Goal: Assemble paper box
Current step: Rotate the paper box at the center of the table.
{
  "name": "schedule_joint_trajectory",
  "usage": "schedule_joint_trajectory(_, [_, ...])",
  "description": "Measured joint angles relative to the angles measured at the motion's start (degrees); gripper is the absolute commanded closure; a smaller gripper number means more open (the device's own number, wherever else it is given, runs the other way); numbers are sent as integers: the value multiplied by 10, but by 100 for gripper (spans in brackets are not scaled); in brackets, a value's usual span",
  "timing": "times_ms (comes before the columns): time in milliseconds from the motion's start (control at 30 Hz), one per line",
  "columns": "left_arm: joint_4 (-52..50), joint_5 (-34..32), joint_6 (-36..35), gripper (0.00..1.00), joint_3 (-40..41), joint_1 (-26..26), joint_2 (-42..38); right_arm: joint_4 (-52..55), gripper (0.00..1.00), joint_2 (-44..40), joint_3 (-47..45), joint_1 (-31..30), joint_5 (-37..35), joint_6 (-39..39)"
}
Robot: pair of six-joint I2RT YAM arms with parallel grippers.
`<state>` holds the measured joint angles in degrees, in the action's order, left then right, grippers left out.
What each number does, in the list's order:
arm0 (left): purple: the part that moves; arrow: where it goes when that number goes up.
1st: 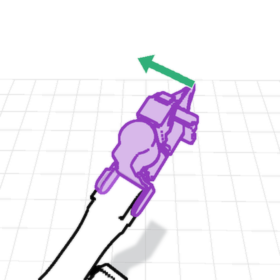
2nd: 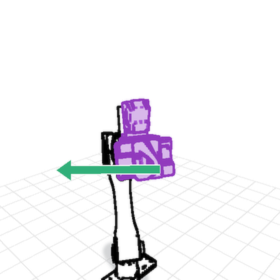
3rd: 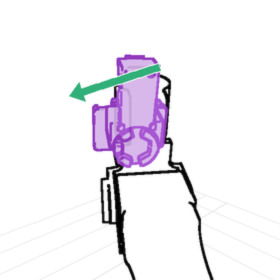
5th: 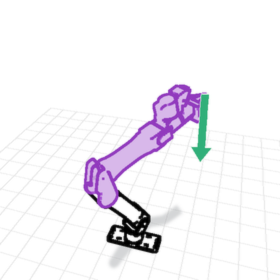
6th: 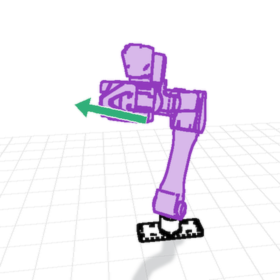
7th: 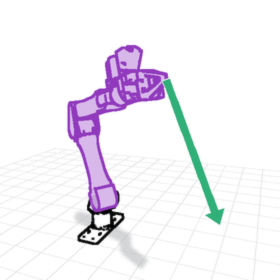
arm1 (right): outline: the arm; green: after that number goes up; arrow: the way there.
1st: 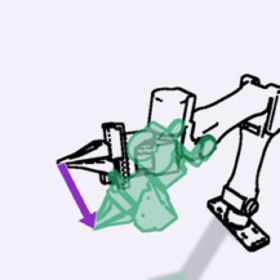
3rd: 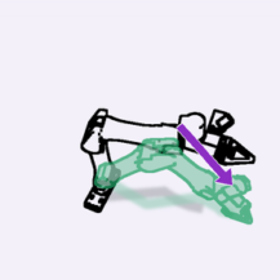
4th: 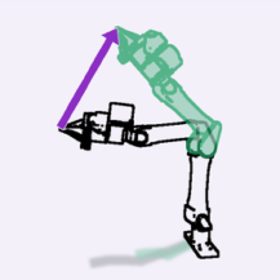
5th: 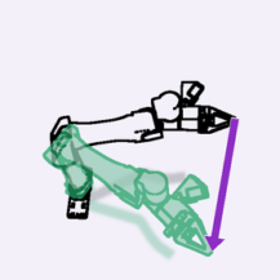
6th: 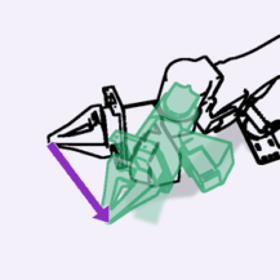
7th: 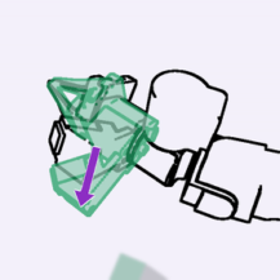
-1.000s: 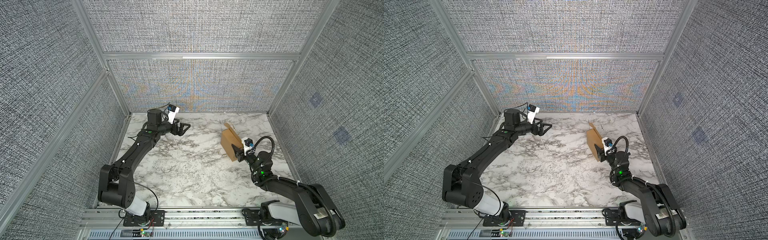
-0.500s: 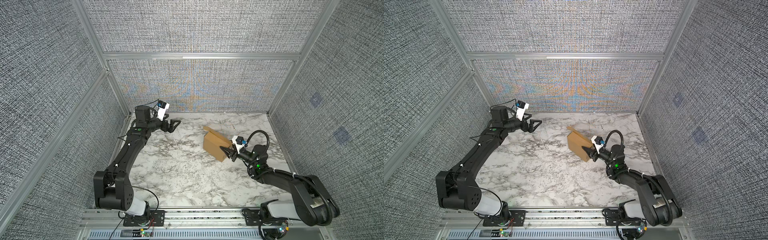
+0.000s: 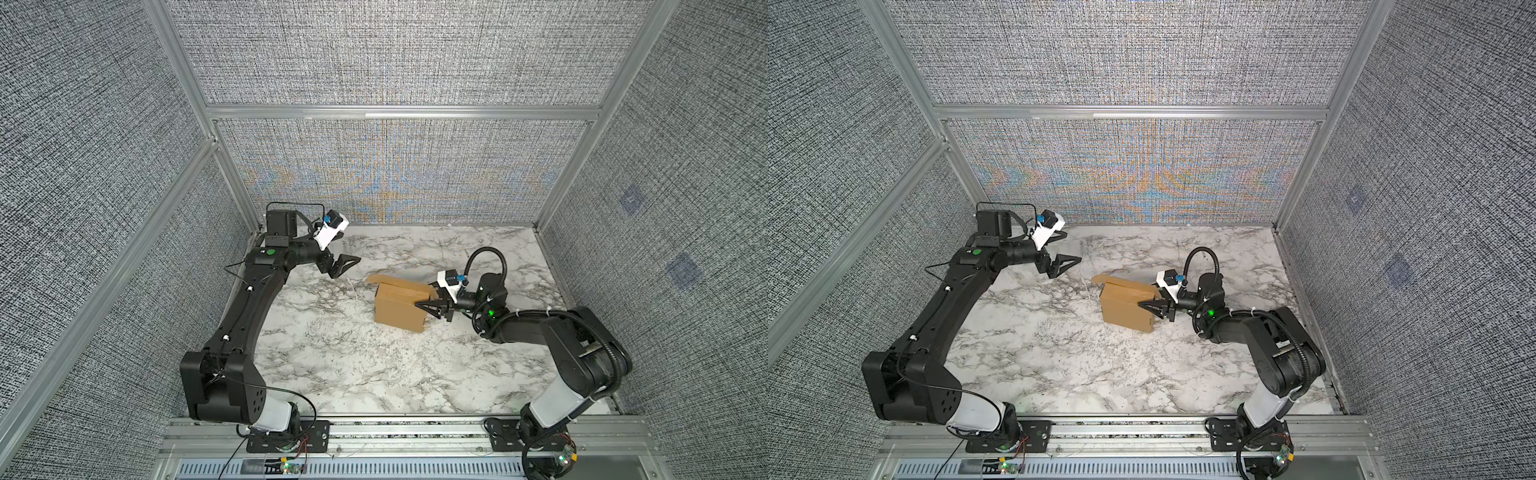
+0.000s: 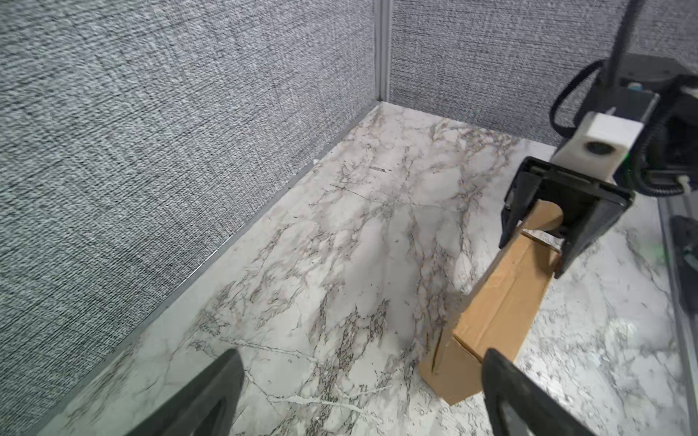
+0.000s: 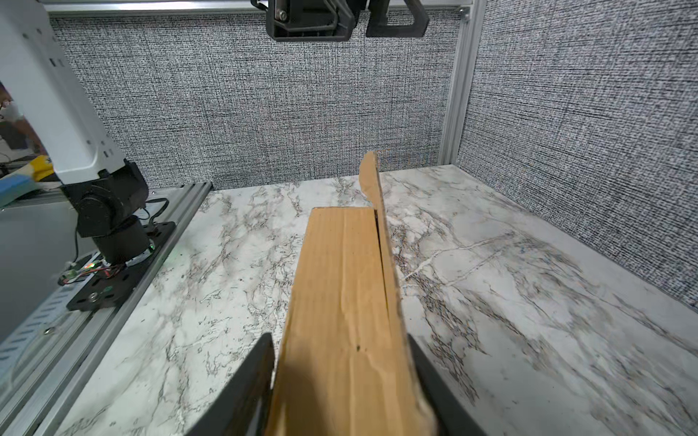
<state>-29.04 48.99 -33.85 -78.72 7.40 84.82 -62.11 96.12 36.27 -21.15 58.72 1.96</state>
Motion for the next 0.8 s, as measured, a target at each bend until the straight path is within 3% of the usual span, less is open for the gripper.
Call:
schedule_joint_trajectory(333, [-86,-9,-127,1,1,82,33,74,29,-19,1,-23,-21,67])
schedule_joint_trajectory(500, [-101,5,-147,1,-3,94,43,129,1,-54,-9,-28,-51,109])
schedule_joint_trajectory(633, [-115,10,-156,2,-19,117,57,170,1,-116,-27,-21,-76,129])
schedule_joint_trajectory(800, [-124,7,-167,5,-46,146,77,276,1,-258,-54,-5,-96,154])
